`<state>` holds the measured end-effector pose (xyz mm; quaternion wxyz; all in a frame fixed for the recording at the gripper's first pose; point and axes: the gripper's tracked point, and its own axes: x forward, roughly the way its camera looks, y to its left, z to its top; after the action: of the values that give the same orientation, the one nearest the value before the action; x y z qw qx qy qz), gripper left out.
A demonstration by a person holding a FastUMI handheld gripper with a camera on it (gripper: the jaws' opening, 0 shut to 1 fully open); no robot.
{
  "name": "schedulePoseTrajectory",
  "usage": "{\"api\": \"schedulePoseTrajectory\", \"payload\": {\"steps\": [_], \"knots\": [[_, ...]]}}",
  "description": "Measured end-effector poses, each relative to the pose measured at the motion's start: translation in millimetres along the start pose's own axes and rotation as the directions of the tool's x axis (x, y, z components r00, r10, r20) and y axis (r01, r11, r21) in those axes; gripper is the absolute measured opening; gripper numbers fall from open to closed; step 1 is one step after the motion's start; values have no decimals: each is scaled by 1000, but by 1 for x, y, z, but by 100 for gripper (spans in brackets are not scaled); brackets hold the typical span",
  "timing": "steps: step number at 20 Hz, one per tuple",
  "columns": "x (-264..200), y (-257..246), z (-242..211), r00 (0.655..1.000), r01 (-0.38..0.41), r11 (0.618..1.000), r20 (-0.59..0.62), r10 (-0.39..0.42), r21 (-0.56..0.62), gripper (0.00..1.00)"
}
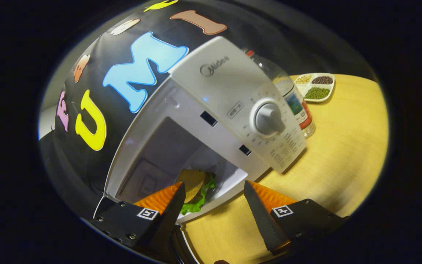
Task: Open the microwave, put the food inside, and close the microwave door.
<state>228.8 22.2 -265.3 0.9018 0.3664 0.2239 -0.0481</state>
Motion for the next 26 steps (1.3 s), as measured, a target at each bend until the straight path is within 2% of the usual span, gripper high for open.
{"api": "schedulePoseTrajectory", "payload": {"steps": [5,13,20,26], "knots": [[-97,8,10,998,-59,986,9,62,-154,97],[-236,81,-19,967,-247,905,-26,254,-347,97],[-314,161,-71,894,-428,758,-104,436,-492,97],[-345,214,-138,809,-567,606,-239,537,-558,97]]}}
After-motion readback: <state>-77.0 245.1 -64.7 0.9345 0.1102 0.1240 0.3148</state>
